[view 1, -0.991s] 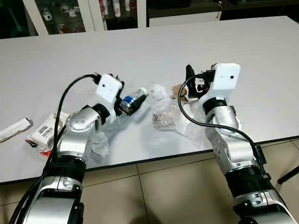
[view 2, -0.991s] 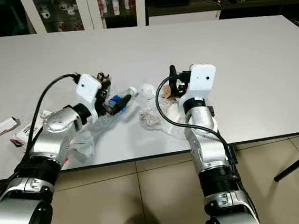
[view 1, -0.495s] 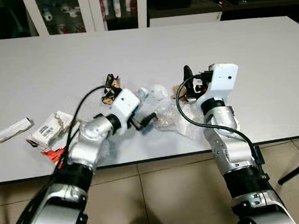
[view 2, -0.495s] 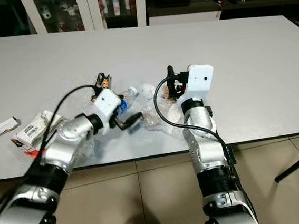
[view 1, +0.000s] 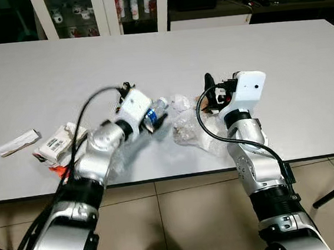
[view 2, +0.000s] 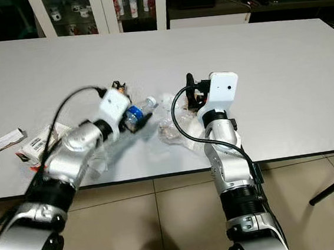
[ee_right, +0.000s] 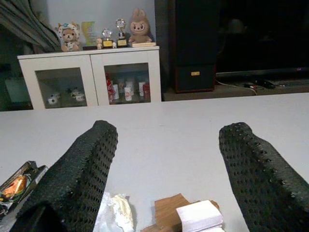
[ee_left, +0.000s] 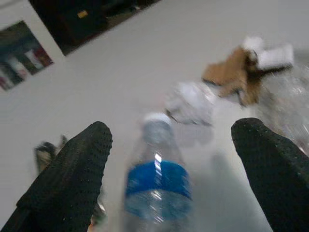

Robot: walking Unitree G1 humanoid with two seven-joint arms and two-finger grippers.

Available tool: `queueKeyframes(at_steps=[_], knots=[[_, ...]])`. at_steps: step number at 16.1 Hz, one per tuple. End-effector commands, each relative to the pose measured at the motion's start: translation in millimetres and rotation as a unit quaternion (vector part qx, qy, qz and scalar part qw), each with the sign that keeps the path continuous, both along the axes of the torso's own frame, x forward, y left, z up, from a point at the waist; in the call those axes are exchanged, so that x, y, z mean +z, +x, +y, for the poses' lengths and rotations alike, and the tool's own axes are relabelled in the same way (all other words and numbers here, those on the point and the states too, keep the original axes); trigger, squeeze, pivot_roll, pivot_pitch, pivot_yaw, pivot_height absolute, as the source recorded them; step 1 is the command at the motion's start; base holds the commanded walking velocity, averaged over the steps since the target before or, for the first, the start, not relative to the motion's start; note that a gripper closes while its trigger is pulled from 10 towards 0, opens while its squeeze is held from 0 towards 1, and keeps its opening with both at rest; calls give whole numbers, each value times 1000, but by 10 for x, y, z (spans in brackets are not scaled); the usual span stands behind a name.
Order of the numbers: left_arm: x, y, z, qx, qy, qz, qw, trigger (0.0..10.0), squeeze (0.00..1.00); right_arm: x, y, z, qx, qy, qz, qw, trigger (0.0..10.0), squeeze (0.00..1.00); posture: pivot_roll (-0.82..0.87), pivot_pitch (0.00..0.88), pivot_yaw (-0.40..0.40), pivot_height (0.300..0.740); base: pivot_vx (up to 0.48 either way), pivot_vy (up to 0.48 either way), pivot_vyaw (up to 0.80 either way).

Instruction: Picking trash to rubbish bin

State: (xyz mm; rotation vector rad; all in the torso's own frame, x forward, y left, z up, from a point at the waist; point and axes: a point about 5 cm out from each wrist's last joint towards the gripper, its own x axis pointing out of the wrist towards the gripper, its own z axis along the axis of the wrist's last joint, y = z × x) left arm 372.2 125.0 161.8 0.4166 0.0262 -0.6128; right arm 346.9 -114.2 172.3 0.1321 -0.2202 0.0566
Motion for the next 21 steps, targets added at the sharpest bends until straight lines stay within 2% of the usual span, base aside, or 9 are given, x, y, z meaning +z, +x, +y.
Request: queueKeyframes(at_steps=[1,4,7,14,17,19,21], knots=[[43,36,41,8,-11,7,1000,10000,0,2,-9,-8,2,1,-2,1000,10000,0,17,52,-31,740,0,0,0],[-38,63,154,12,-3,41,999,10000,0,4,-6,-23,1,0,-2,1000,10000,0,14,57,-35,740,0,0,0],[-135,64,181,11,5,74,997,10000,0,5,-5,-30,1,-1,-1,1000,10000,0,9,63,-37,740,0,0,0],[-290,5,26,-12,-1,107,994,10000,0,3,-10,-37,3,-2,1,1000,10000,0,8,69,-43,740,0,0,0],[-408,-22,28,-1,40,136,990,10000,0,0,-12,-28,5,0,3,1000,10000,0,9,72,-43,740,0,0,0],[-366,7,42,16,28,123,992,10000,0,-4,-14,-29,5,1,3,1000,10000,0,8,73,-43,740,0,0,0],[-330,30,57,24,33,119,992,10000,0,-6,-13,-31,5,1,4,1000,10000,0,10,74,-42,740,0,0,0]])
